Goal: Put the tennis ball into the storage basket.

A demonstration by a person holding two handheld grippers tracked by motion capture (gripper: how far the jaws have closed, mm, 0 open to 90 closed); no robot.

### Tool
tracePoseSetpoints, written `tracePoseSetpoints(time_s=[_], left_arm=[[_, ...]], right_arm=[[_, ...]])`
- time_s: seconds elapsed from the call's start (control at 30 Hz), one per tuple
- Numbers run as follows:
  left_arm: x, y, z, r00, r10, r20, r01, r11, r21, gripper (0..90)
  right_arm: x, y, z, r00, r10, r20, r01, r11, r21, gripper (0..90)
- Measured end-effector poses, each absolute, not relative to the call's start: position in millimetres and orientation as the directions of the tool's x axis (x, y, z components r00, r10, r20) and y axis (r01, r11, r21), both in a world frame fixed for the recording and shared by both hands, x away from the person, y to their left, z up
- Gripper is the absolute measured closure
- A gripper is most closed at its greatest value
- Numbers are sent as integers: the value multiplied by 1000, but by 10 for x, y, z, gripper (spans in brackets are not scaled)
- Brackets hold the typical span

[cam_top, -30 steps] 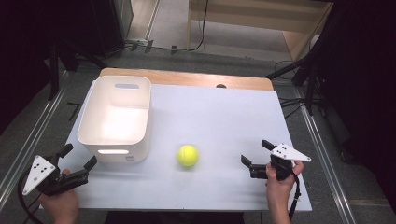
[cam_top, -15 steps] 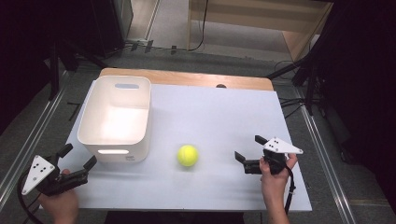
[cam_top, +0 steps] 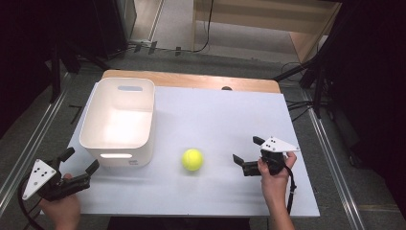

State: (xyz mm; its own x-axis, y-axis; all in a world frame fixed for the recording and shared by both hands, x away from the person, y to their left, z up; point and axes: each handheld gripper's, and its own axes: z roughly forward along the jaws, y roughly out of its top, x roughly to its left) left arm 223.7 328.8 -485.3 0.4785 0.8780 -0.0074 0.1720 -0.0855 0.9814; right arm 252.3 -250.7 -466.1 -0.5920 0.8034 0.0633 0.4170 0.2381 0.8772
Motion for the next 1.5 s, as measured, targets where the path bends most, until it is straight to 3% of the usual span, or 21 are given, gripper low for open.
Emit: tracePoseSetpoints(time_s=[1.5], left_arm=[[2240, 3288, -4853, 478, 878, -15, 175, -78, 982, 79]], right_arm=[[2784, -1939, -4591, -721, 692, 37, 415, 389, 822, 0]])
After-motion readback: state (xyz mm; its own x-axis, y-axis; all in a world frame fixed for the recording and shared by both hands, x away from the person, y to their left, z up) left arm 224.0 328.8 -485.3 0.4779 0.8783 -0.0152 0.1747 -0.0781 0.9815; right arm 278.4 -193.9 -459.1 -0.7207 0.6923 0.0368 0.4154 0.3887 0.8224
